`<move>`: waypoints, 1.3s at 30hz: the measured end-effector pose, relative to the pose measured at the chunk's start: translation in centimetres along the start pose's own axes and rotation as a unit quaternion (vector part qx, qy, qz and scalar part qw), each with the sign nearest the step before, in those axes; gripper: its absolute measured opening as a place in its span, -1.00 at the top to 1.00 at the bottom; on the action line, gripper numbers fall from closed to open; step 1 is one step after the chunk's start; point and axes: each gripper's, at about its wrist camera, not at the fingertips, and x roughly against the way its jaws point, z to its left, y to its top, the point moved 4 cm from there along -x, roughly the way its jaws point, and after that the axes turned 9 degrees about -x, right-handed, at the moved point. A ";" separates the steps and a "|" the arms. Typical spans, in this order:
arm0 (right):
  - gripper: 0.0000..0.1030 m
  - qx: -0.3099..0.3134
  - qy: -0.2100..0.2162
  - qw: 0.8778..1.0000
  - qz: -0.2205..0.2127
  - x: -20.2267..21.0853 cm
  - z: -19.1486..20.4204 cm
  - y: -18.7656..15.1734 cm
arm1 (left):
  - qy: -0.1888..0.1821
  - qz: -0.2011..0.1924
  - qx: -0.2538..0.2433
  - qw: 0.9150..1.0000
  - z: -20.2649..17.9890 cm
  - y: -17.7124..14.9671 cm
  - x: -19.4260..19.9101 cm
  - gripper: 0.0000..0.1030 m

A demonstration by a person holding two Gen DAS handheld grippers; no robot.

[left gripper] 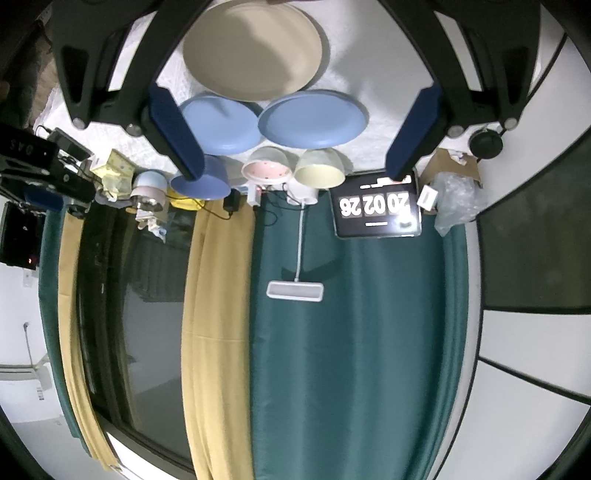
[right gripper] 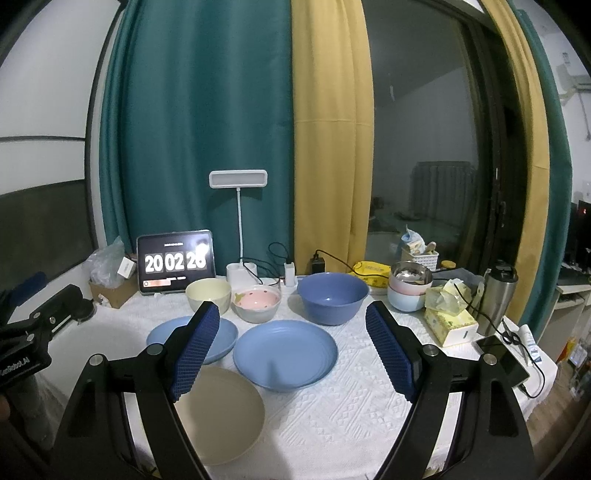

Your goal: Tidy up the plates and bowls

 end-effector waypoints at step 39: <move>-0.64 0.000 0.001 1.000 0.001 -0.2 0.6 -0.3 | 0.002 0.000 -0.001 1.000 -0.1 0.0 0.1 -0.93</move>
